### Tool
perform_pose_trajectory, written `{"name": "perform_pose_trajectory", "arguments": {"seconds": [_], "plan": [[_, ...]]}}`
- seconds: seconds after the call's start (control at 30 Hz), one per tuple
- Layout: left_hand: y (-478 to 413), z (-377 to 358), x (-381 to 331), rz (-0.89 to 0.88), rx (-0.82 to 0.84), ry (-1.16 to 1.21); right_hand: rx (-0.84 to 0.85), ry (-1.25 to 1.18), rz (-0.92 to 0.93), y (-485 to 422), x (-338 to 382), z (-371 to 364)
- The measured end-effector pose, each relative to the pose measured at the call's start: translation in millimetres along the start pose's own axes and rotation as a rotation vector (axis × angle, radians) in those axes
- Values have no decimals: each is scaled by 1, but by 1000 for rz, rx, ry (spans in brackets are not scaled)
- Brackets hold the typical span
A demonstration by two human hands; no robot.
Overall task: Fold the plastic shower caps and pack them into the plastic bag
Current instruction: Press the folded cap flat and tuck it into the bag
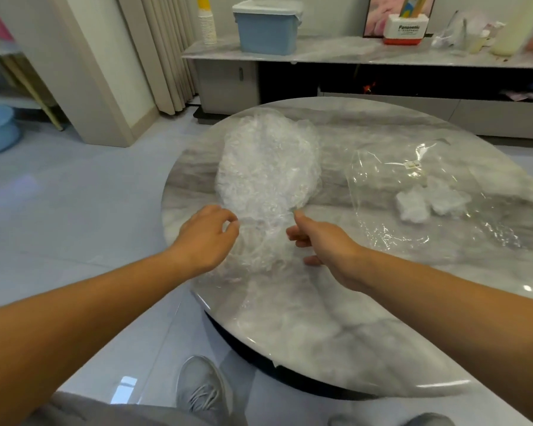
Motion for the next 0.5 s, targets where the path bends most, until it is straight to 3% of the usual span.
{"name": "perform_pose_trajectory", "arguments": {"seconds": [0.27,0.5], "plan": [[13,-17,-36,-192,58,76,-188,-206,179,22,8,43],[41,-38,-65,-443,201,-19,-296,-147,2,48,-39,85]]}}
Point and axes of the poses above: each hand's wrist, its own y-axis away from the middle knuckle, its own z-axis out of the back of the hand, x = y × z, the point moved 4 cm from there along -y, towards the middle knuckle, and after that the axes turned 15 degrees about y, right-handed, at the moved point
